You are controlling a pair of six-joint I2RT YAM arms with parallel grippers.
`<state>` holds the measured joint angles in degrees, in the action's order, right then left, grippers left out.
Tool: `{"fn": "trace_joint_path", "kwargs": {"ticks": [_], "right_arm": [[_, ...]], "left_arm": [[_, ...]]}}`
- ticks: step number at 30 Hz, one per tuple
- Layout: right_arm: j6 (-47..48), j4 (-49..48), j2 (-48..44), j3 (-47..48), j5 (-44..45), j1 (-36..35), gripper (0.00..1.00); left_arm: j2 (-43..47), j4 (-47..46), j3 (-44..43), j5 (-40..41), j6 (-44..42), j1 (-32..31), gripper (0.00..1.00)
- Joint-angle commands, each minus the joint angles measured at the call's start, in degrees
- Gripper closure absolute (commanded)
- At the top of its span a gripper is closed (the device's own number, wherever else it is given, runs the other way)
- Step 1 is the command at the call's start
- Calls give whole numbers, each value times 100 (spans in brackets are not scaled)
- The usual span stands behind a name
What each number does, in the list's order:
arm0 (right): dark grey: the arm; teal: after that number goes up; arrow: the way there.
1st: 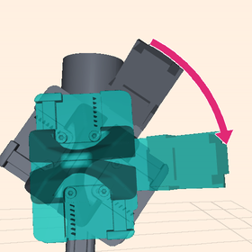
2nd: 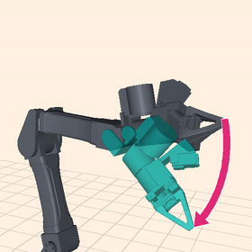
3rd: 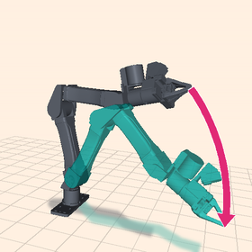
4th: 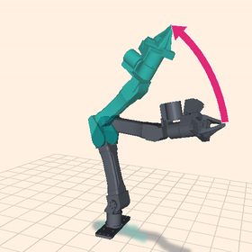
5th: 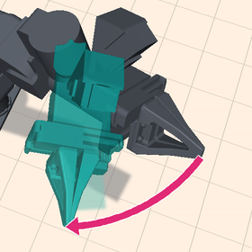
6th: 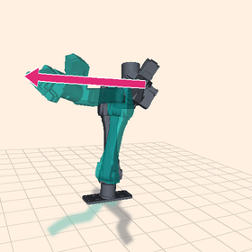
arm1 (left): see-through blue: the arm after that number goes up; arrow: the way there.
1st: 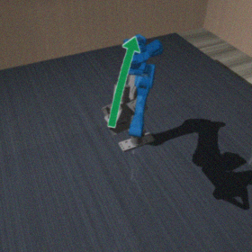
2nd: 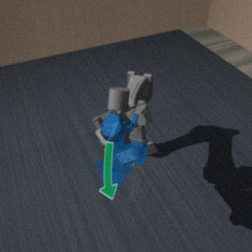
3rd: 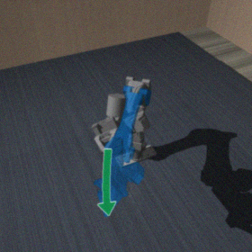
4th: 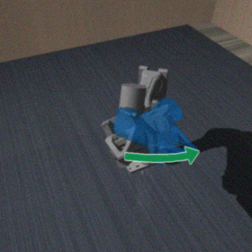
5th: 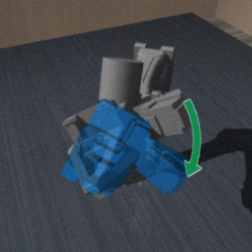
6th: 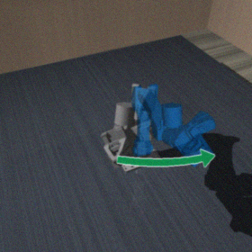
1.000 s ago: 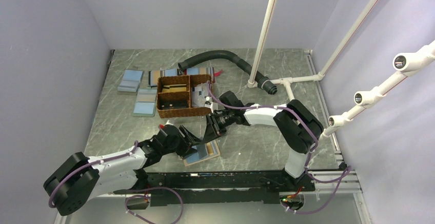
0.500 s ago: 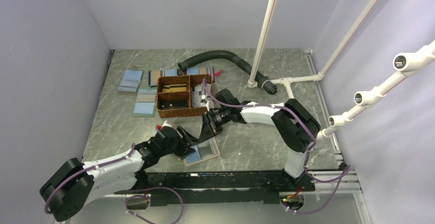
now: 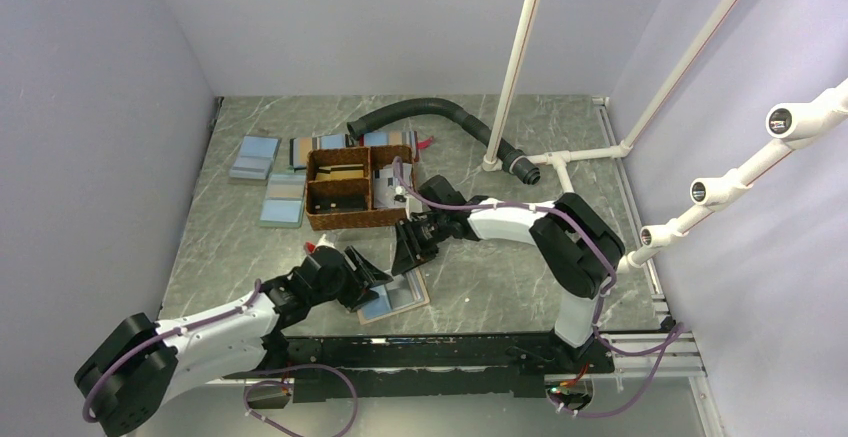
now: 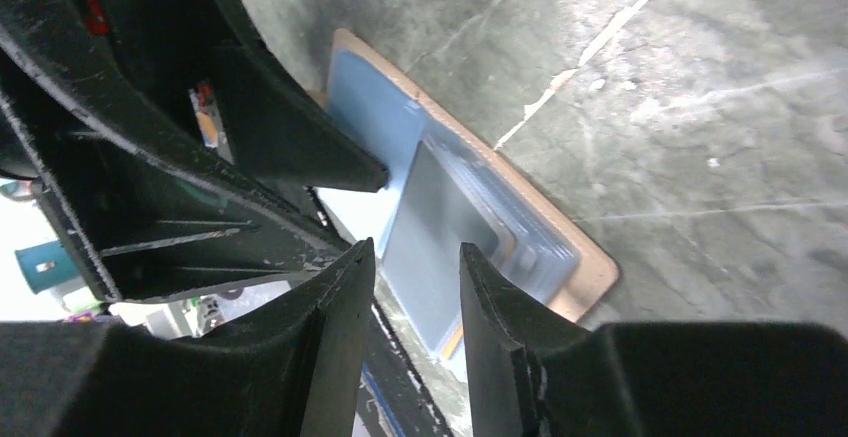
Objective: Take the credit cards out of the card holder
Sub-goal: Remove the credit card from the card holder.
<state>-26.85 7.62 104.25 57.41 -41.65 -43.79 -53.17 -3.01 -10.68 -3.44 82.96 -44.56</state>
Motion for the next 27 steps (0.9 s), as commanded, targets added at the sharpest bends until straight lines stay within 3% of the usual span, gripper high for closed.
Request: {"fn": "trace_joint_path", "kwargs": {"ticks": [1, 12, 27], "right_arm": [[160, 57, -270, -96, 424, 46, 60], [108, 45, -317, -212, 559, 47, 58], [-39, -112, -356, -353, 442, 44, 55]], "left_arm": [[-250, -48, -128, -215, -366, 10, 35], [-979, -387, -356, -637, -600, 12, 34], [-1273, -289, -543, -772, -831, 13, 34]]}}
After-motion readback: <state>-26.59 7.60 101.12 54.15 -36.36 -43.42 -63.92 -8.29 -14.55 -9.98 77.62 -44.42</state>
